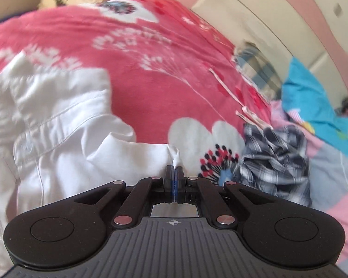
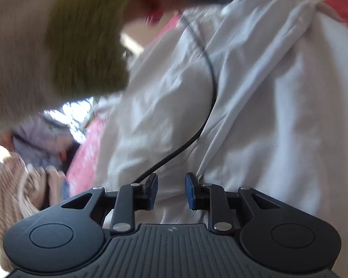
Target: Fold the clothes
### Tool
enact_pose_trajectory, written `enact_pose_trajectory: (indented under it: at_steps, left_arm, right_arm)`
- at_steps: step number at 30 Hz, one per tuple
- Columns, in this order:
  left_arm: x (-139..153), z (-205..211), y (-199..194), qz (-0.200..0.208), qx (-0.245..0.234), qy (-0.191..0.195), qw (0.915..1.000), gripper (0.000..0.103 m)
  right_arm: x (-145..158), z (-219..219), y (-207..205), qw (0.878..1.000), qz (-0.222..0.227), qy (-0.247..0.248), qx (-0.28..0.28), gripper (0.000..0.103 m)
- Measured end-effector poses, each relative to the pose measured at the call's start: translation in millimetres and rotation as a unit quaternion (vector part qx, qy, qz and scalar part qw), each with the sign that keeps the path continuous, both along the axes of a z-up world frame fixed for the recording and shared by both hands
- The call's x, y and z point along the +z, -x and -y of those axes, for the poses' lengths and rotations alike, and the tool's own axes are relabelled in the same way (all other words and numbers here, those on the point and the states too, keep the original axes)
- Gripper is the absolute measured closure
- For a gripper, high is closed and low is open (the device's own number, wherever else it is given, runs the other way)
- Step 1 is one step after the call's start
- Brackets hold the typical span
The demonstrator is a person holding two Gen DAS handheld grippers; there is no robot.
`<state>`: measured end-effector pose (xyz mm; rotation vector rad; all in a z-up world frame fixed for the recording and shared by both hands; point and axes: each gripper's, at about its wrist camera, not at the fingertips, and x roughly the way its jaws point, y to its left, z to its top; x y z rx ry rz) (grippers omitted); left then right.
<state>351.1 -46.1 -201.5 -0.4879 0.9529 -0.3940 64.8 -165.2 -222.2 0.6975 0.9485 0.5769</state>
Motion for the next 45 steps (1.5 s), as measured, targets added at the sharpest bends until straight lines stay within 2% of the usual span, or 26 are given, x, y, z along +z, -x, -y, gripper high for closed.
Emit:
enact_pose_trajectory:
  at_steps: [2, 3, 6, 8, 12, 16, 19, 23, 24, 25, 26, 32, 37, 45]
  left_arm:
    - [-2, 2, -1, -0.006, -0.003, 0.005, 1.0, 0.103]
    - [-2, 3, -2, -0.007, -0.005, 0.008, 0.9999, 0.103]
    - [0, 9, -6, -0.015, -0.018, 0.025, 0.9994, 0.103]
    - [-1, 10, -7, -0.015, -0.03, 0.028, 0.999, 0.103]
    - [-4, 10, -8, -0.019, -0.049, 0.035, 0.998, 0.103]
    - [-12, 11, -9, -0.028, -0.055, 0.039, 0.9974, 0.103]
    - [-15, 11, -10, -0.029, -0.061, 0.038, 0.997, 0.103]
    - [-16, 12, -9, -0.027, -0.064, 0.042, 0.9967, 0.103]
    - [-15, 12, -9, -0.026, -0.065, 0.042, 0.9966, 0.103]
    - [-15, 13, -9, -0.024, -0.066, 0.044, 0.9966, 0.103]
    - [-15, 13, -9, -0.023, -0.064, 0.044, 0.9967, 0.103]
    - [-9, 17, -12, -0.008, -0.056, 0.047, 0.9973, 0.103]
    - [-12, 23, -17, -0.005, -0.044, 0.056, 0.9975, 0.103]
    - [-21, 34, -21, -0.008, -0.018, 0.061, 0.998, 0.103]
  right_arm:
    - [4, 45, -4, 0.995, 0.002, -0.064, -0.075, 0.073]
    - [6, 68, -5, 0.989, 0.006, -0.087, -0.122, 0.073]
    - [8, 116, -12, 0.964, 0.016, -0.101, -0.245, 0.073]
    - [5, 130, -26, 0.955, 0.013, -0.111, -0.273, 0.073]
    - [-12, 141, -53, 0.955, -0.01, -0.114, -0.275, 0.072]
    - [-24, 154, -55, 0.945, -0.021, -0.153, -0.287, 0.072]
    - [-24, 149, -64, 0.951, -0.021, -0.131, -0.278, 0.072]
    - [-27, 142, -79, 0.955, -0.021, -0.134, -0.262, 0.073]
    - [-26, 138, -81, 0.958, -0.015, -0.127, -0.256, 0.078]
    - [-25, 135, -82, 0.961, -0.009, -0.116, -0.252, 0.087]
    - [-25, 133, -80, 0.962, -0.005, -0.109, -0.25, 0.102]
    - [-25, 138, -52, 0.946, 0.007, -0.121, -0.3, 0.102]
    - [-39, 139, -40, 0.933, -0.01, -0.149, -0.326, 0.102]
    - [-46, 138, -42, 0.928, -0.011, -0.161, -0.337, 0.102]
